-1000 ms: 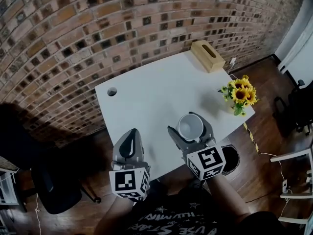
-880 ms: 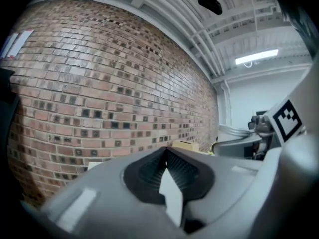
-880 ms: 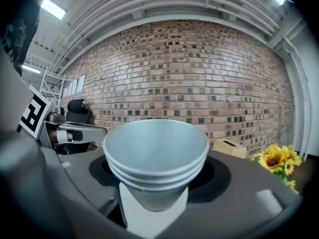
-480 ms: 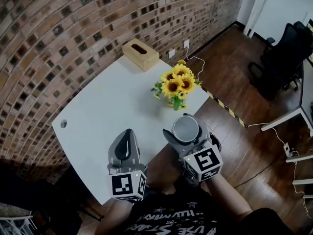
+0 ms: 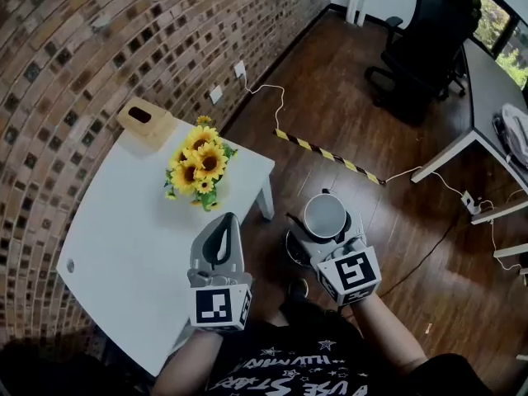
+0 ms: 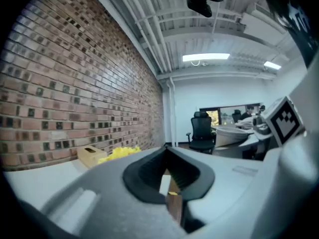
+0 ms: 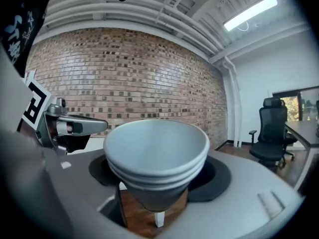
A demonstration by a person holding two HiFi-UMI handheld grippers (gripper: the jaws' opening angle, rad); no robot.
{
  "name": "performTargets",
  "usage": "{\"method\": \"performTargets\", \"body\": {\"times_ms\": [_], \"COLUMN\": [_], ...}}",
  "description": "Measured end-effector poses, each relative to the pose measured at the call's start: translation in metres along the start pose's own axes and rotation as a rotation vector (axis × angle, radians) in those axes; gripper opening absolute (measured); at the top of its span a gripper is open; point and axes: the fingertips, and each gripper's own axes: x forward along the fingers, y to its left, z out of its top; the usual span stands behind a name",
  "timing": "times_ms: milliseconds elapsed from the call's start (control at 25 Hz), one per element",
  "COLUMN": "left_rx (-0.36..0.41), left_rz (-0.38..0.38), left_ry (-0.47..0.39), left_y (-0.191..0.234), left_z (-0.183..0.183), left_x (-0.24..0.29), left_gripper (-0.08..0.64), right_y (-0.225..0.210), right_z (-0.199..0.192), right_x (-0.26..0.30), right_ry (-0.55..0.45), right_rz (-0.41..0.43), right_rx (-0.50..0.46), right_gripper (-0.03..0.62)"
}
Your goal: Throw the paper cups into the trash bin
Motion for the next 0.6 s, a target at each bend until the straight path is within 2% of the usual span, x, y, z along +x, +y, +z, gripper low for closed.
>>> {"method": "performTargets", "body": {"times_ms": [160,360,600], "left_rx": [0.034,0.067,0.082], "left_rz": [-0.09,-0.241,-0.42], "left_ry": [0.004,0.011,0.054], "left_y": [-0.043,-0.098,-0.146], "left_z": [0.0,0.004,-0.034], "left_x": [0.038,0.072,0.097], "left_gripper": [0.005,0.005,0.005], "right_y": [-0.038,-0.082,-0.116], "right_z": [-0.011,-0.023,-0.053], "right_x": [-0.018,-0.04,-0.071], "right_ry": [0.014,0.025,0.05], "right_rz": [-0.056,-0.161,-0.314], "right_rx": [0.027,0.066,0.112], "right_gripper": [0.347,0.347,0.347]}}
